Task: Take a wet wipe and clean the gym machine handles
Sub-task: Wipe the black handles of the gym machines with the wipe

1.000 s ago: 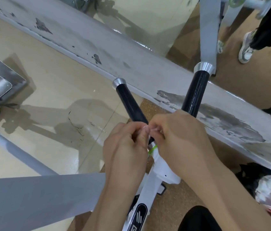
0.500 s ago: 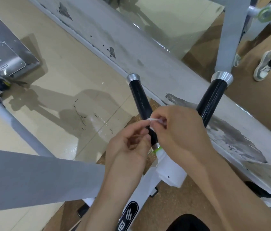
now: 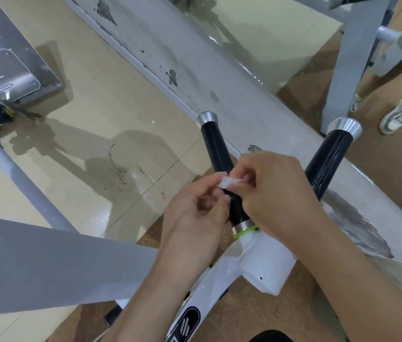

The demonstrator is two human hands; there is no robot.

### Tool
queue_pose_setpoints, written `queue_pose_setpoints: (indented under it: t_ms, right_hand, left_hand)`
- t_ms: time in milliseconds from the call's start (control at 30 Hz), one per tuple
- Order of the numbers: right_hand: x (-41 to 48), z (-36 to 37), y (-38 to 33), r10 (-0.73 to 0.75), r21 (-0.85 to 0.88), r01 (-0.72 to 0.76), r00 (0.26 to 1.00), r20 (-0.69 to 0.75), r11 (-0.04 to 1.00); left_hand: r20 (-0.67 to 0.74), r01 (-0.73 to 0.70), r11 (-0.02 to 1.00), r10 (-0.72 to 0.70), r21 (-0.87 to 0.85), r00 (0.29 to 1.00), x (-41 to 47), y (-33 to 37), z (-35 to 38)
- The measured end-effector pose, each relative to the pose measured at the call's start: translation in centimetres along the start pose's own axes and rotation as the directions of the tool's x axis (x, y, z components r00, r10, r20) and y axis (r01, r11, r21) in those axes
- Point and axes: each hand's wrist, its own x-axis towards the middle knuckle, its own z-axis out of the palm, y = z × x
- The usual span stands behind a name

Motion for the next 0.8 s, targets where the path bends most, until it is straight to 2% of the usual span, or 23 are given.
queue_pose_setpoints:
  t_ms: [67, 167, 233, 400, 467, 533, 600, 800]
  right_hand:
    - [1.4, 0.3, -0.5, 0.023, 0.026, -0.021, 0.998, -0.056, 0.999]
    - [1.6, -0.3, -0.4, 0.033, -0.015, -0.032, 0.998, 0.045, 0.999]
    - [0.7, -0.6, 0.0, 0.028, 0.018, -0.029, 0.995, 0.098, 0.999]
    - [3.8, 0.8, -0.8, 0.023, 0.066, -0.018, 0.997, -0.076, 0.998]
    - [4.2, 1.0, -0.4, 0.039, 0.077, -0.033, 0.996, -0.076, 0.996]
    - [3.1, 0.6, 0.4, 0.066, 0.094, -0.064, 0.998, -0.015, 0.994]
    - [2.5, 0.4, 0.8, 0.071, 0.153, -0.071, 0.997, 0.008, 0.986]
    - [7.1, 1.2, 0.1, 0.118, 0.268, -0.086, 0.988, -0.104, 0.959]
  left_hand:
    - [0.003, -0.013, 1.000, 0.013, 0.009, 1.000, 0.3, -0.2, 0.1]
    - [-0.019, -0.014, 1.000, 0.013, -0.010, 1.000, 0.9, -0.1, -0.1]
    - [-0.026, -0.047, 0.998, 0.048, 0.042, 0.998, 1.1, -0.2, -0.4]
    - [-0.009, -0.091, 0.992, 0.092, 0.093, 0.996, 1.6, -0.3, -0.6]
    - [-0.005, -0.097, 0.991, 0.098, 0.086, 0.995, 2.0, -0.1, -0.6]
    - [-0.022, -0.119, 0.989, 0.121, 0.090, 0.992, 2.4, 0.1, -0.7]
    - [-0.036, -0.141, 0.980, 0.147, 0.140, 0.989, 2.8, 0.2, -0.7]
    - [0.016, -0.321, 0.870, 0.340, 0.375, 0.940, 5.1, 0.3, -0.9]
